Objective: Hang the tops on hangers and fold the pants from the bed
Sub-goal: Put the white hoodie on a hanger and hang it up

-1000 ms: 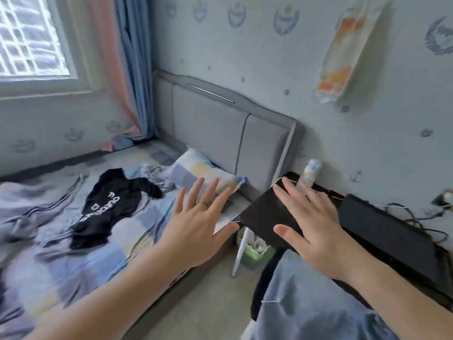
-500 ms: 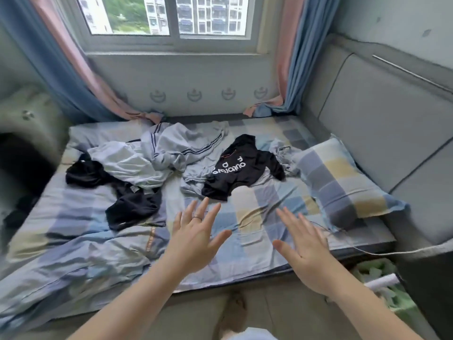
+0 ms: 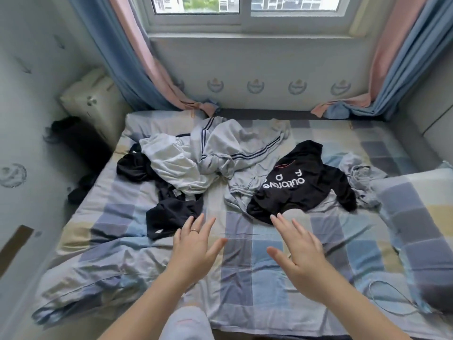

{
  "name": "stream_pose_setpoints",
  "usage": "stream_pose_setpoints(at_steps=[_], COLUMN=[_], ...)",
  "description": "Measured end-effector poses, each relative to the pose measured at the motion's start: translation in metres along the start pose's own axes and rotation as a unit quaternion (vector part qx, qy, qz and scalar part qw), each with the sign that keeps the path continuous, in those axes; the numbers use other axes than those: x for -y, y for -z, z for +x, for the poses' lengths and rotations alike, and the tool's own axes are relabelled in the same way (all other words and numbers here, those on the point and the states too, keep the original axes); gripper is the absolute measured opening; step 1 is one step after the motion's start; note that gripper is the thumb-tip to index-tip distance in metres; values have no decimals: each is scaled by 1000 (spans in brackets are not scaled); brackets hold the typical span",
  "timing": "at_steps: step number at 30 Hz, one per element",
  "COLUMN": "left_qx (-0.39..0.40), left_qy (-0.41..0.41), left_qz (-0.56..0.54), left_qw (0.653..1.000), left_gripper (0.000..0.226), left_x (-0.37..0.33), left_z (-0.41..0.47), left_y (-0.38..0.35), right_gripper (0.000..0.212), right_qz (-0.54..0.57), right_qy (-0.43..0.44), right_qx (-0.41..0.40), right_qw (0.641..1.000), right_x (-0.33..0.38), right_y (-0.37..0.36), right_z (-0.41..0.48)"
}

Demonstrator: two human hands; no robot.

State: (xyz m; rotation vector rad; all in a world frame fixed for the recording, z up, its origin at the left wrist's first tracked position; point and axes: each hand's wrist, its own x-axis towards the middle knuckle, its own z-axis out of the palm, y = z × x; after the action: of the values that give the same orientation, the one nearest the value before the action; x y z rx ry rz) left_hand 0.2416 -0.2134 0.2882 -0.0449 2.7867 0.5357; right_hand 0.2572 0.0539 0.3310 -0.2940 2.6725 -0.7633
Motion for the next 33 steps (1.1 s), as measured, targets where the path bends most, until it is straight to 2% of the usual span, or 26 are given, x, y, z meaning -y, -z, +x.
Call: stream_pose_setpoints(at_steps=[4, 9, 15, 19, 23, 26, 29, 33], left_qx=[0, 3, 105, 95, 69, -10, -77, -7], left_qy=[33, 31, 48, 55, 55, 51, 57, 97], left_qz=[-9, 10, 14, 12, 40, 83, 42, -52], left_qw=[999, 999, 993, 994, 995, 995, 995, 994], left_gripper=[67, 66, 66, 69, 73, 77, 86, 89], left_x=[49, 155, 273, 333, 377, 398, 413, 440], left_z=[67, 192, 335, 423, 516, 590, 663, 720], left_y=[1, -12, -23, -30, -42, -43, -33, -49], right_gripper=[62, 67, 68, 69, 72, 78, 81, 87], right_qz=[-5, -39, 0, -20, -27, -42, -75, -99], right_qy=[11, -6, -100, -90, -57, -31, 4, 3], right_qx=[11, 8, 55, 107, 100, 87, 45, 30], right_qw=[1000, 999, 993, 990, 993, 995, 996, 995], right_x=[2, 10, 47, 55, 57, 59, 66, 75], right_y=[-21, -89, -170, -200, -230, -259, -283, -308], right_z=[85, 246, 416, 501, 601, 675, 748, 834])
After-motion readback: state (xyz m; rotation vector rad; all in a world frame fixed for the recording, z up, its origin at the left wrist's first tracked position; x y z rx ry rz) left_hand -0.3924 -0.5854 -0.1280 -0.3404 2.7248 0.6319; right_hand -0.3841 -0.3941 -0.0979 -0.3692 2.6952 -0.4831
